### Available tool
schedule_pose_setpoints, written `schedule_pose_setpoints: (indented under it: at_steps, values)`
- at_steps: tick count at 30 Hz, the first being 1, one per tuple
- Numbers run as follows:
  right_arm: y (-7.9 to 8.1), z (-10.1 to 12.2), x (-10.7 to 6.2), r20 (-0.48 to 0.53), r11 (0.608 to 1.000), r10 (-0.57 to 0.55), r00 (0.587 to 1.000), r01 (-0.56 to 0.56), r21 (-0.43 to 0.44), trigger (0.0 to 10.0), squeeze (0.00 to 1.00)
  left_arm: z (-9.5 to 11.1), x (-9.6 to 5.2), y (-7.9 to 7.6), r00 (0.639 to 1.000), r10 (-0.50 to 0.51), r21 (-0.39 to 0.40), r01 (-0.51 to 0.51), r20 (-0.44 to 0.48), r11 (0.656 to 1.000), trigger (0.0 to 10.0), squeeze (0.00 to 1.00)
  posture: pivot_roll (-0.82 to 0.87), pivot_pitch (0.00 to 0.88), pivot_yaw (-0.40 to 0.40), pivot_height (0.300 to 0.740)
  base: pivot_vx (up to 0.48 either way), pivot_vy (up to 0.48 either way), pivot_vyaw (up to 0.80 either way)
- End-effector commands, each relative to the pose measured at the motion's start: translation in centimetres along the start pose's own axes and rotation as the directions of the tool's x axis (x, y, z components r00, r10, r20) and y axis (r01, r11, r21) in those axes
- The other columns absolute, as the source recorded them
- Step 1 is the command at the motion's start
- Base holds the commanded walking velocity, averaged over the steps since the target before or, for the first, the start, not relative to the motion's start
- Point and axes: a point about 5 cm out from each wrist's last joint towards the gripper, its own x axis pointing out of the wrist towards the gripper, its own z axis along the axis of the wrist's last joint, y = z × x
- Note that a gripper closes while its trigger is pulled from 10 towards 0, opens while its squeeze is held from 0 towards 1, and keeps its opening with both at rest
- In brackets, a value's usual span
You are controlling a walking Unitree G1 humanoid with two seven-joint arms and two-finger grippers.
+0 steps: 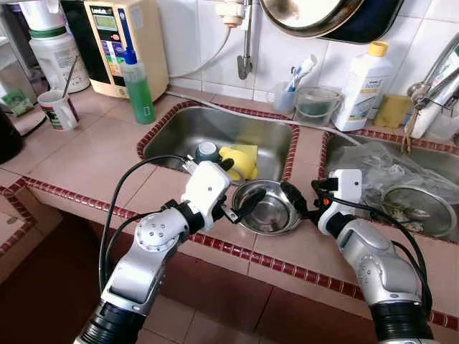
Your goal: Kitchen organization
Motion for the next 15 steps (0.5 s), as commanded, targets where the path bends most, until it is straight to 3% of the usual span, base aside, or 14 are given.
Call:
schedule_pose_setpoints:
  at_steps: [1, 8, 10, 15]
  values:
    - [0.1, 0.1, 0.1, -0.019, 1.000, 0.025, 1.000, -0.025, 0.011, 10.0, 0.00, 0.5, 0.0, -0.1, 1.000, -0.004, 0.007, 0.004, 0.012, 1.000, 10.0, 0.00, -0.03, 0.000, -0.024, 0.740, 0.000, 0.000, 0.00]
    - [-0.2, -0.4, -0.4, -0.054, 0.999, 0.033, 0.998, -0.033, 0.004, 10.0, 0.00, -0.1, -0.5, -0.8, 0.998, -0.066, 0.001, 0.066, -0.010, 0.998, 10.0, 0.00, -0.03, 0.000, -0.026, 0.740, 0.000, 0.000, 0.00]
    - [-0.4, -0.7, -0.6, -0.075, 0.999, 0.037, 0.996, -0.035, 0.020, 10.0, 0.00, -0.4, -1.0, -1.7, 0.990, -0.141, -0.001, 0.141, -0.016, 0.990, 10.0, 0.00, -0.04, 0.000, -0.026, 0.740, 0.000, 0.000, 0.00]
    - [-0.6, -0.9, -0.8, -0.087, 0.999, 0.037, 0.996, -0.034, 0.038, 10.0, 0.00, -0.7, -1.5, -2.4, 0.978, -0.207, -0.007, 0.207, -0.025, 0.978, 10.0, 0.00, -0.04, 0.000, -0.026, 0.740, 0.000, 0.000, 0.00]
